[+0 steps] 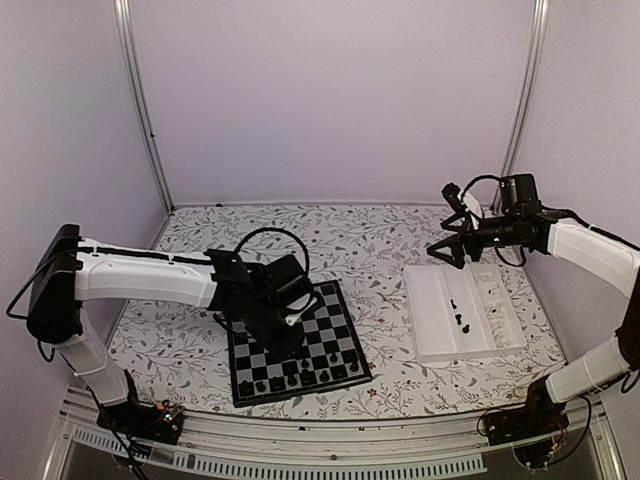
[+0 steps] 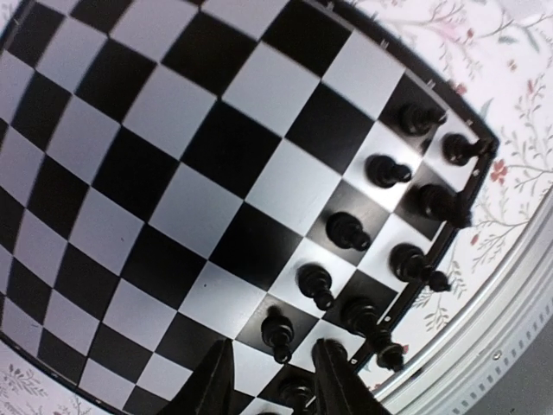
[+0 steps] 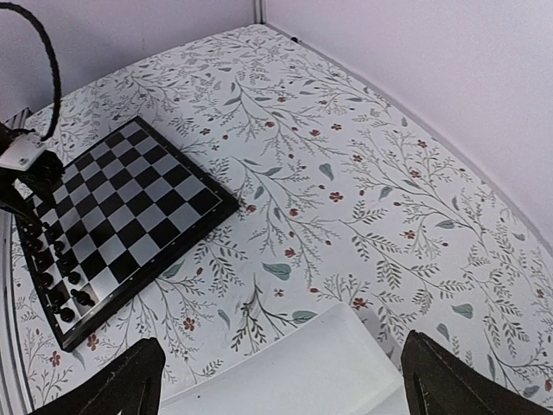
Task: Set up the chess pieces on the board
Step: Place the chess piece on the chessboard, then pick up the chess piece from the storage box.
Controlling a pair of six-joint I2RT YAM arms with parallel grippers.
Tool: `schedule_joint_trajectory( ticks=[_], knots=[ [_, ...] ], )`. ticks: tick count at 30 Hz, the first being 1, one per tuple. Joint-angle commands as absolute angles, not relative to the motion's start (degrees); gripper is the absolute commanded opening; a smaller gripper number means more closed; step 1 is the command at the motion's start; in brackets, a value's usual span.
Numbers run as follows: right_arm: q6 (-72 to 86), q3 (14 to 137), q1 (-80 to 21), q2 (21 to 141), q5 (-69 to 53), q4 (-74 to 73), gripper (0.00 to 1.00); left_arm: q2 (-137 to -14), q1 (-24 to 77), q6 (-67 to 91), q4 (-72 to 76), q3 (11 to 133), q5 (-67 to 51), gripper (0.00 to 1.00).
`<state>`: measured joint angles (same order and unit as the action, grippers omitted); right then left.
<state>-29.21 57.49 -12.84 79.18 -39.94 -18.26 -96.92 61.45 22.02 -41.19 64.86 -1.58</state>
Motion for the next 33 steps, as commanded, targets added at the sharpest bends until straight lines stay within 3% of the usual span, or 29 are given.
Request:
schedule_joint_trajectory(
  ticks=[1, 4, 7, 10, 20, 23, 33],
  knots=[
    [-25.79, 58.48, -8.23, 73.59, -31.73, -20.02, 0.99, -92.57, 61.67, 19.87, -40.69, 69.21, 4.60, 0.35],
    [-28.15, 59.14, -6.89, 71.53, -29.92, -26.27, 0.97, -91.91, 60.93, 19.00, -37.51, 71.13, 8.30, 0.35],
    [-30.26, 62.09, -6.94, 74.39, -22.23, -37.05, 0.79, -91.88, 59.76, 19.22, -34.20, 72.15, 9.22, 0.36],
    [-29.70, 60.49, -6.94, 77.97, -18.02, -44.04, 0.69, -92.42, 59.16, 19.09, -32.41, 72.83, 10.20, 0.36],
    [-30.11, 55.46, -6.81, 83.74, -14.49, -48.01, 0.45, -92.46, 57.76, 18.87, -30.39, 70.45, 10.50, 0.36],
    [-30.85, 55.19, -6.79, 86.97, -14.79, -49.65, 0.43, -91.74, 57.55, 19.31, -30.37, 69.23, 10.83, 0.36],
    [-32.08, 55.07, -7.78, 91.50, -16.84, -51.70, 0.51, -91.64, 56.90, 19.87, -29.50, 67.81, 11.38, 0.36]
  ],
)
